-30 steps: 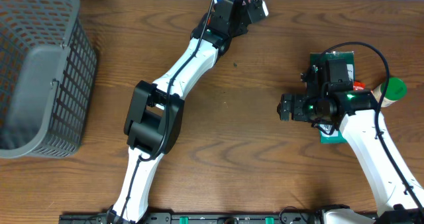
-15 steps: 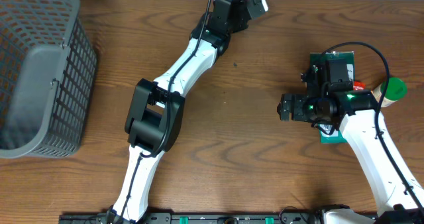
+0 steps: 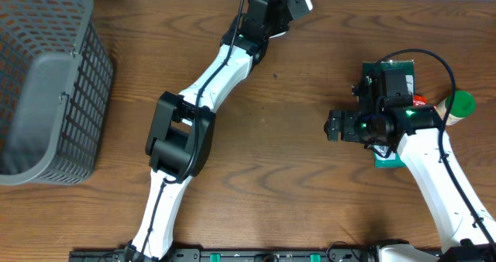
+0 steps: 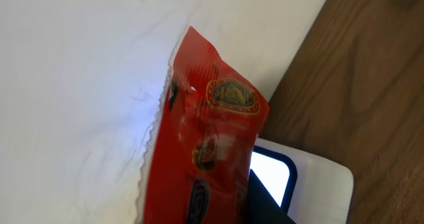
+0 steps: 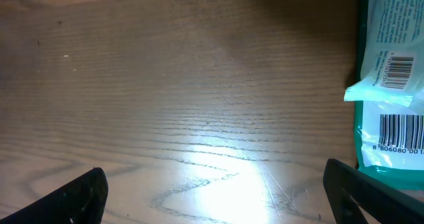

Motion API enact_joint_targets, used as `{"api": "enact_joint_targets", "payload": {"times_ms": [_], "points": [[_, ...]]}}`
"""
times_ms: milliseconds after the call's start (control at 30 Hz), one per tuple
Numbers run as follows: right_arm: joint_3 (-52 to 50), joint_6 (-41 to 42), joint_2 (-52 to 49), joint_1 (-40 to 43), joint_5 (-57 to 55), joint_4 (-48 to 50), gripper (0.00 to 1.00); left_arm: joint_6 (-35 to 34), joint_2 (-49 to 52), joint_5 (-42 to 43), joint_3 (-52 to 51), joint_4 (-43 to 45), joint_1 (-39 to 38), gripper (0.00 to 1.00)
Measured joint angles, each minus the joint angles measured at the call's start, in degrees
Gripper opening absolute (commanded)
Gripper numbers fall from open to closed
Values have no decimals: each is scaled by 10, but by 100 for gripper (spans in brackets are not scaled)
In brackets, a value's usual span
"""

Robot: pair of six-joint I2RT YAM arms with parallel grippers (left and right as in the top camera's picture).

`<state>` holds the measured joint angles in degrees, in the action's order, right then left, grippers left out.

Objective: Scan the item barcode
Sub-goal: 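Lower the Halls bag away from the scanner with the left gripper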

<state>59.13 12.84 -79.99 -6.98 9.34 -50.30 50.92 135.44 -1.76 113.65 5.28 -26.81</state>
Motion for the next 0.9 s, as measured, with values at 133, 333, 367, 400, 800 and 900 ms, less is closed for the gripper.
{"api": "enact_joint_targets", "payload": {"times_ms": [133, 333, 367, 400, 800, 900], "points": [[0, 0, 0, 0, 0, 0, 99, -38, -25, -28, 0, -39, -4, 7], [0, 0, 0, 0, 0, 0, 99, -147, -146, -40, -1, -233, -18, 7], [0, 0, 0, 0, 0, 0, 99, -172, -173, -37, 0, -283, -20, 7], [0, 0, 0, 0, 0, 0, 99, -195, -195, -32, 0, -318, -23, 7], [0, 0, 0, 0, 0, 0, 99, -414, -246, 194, -15, -605, -28, 8], [0, 0, 0, 0, 0, 3, 99, -461, -245, 239, -46, -597, -31, 7]]}}
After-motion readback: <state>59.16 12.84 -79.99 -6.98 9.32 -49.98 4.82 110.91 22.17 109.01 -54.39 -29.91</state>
